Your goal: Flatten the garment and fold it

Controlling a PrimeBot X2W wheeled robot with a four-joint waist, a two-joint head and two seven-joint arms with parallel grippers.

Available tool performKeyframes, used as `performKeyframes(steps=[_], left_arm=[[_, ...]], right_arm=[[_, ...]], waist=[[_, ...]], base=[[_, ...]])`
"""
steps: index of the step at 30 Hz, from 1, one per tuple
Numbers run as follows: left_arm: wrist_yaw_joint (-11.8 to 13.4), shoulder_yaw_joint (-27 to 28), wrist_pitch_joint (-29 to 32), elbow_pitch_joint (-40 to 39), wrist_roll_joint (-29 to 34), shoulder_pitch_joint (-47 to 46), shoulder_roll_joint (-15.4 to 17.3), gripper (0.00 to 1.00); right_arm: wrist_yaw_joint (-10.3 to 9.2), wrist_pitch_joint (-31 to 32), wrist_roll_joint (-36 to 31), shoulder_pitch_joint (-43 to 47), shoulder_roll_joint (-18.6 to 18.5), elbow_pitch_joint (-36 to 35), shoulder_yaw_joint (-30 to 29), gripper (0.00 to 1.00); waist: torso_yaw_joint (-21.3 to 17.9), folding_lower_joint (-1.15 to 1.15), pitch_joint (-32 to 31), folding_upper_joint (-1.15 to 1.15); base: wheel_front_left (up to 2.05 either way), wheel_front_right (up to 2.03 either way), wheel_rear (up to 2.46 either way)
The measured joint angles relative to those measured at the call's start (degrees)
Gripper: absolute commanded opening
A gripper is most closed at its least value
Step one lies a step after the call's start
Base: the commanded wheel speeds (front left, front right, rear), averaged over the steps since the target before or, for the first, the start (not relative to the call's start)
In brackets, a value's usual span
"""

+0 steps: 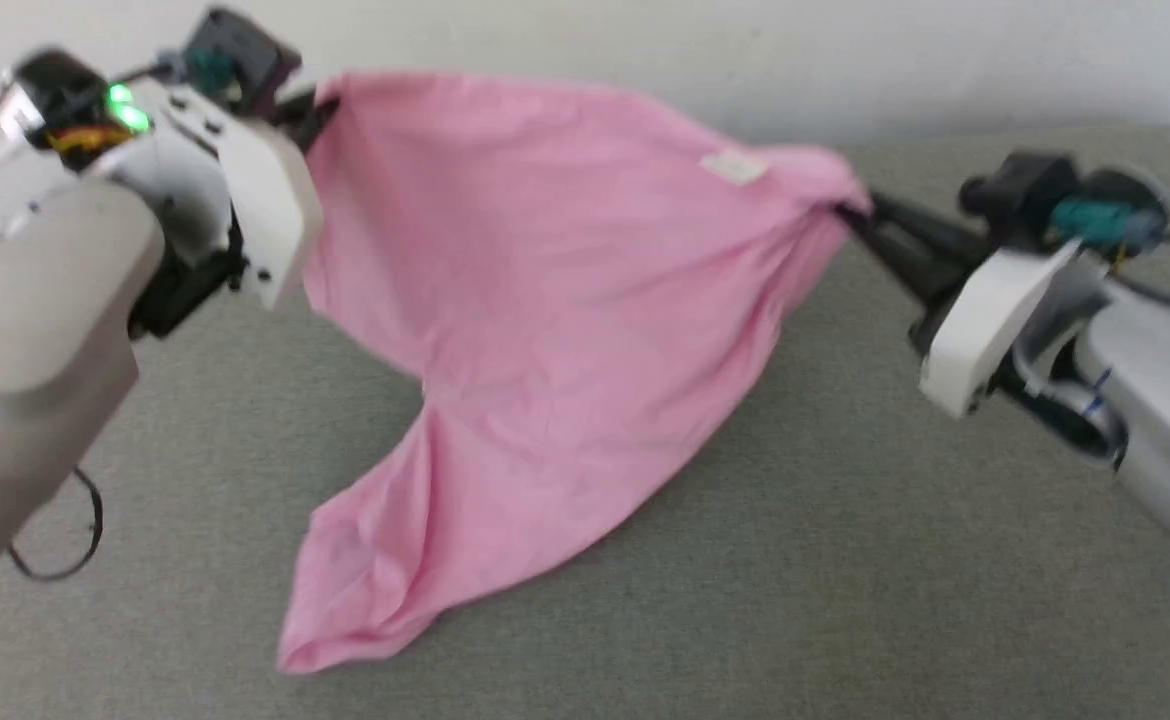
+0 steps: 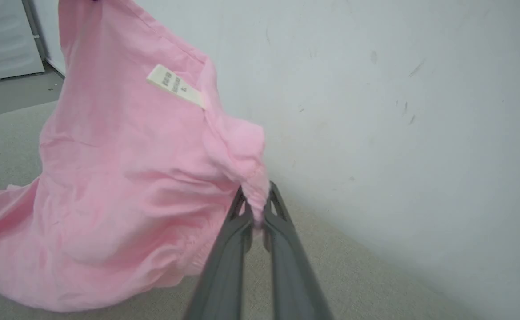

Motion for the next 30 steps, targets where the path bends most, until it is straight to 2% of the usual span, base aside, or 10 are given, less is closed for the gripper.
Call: performKeyframes(steps=[8, 17, 23, 30], left_arm=[[2.32, 4.21, -5.99, -0.53, 2.53, -9.40, -1.77, 0.00], [5.32, 8.39, -12.17, 3.19, 6.28, -23.58, -6.09, 0.00], [7.77, 11.10, -18.26, 7.73, 8.01, -31.41, -9.03, 0.00], [8.11, 13.05, -22.81, 12.23, 7.06, -31.98, -10.06, 0.00]], right_arm=[[0.00, -1.09, -1.26, -10.52, 2.01, 5.65, -7.02, 0.00], [0.00, -0.29, -5.48, -30.24, 2.33, 12.70, -12.13, 0.00], [0.00, -2.14, -9.82, -42.74, 2.08, 18.00, -13.22, 0.00], [0.01, -3.82, -11.46, -46.77, 3.78, 22.24, -10.91, 0.00]], waist=[[2.80, 0.01, -0.41, 0.00], [3.02, 0.02, 6.07, 0.00], [2.78, 0.03, 12.33, 0.00], [2.77, 0.04, 18.63, 0.00]], base=[[0.00, 0.00, 0.00], [0.00, 0.00, 0.00], [0.00, 0.00, 0.00], [0.00, 0.00, 0.00]])
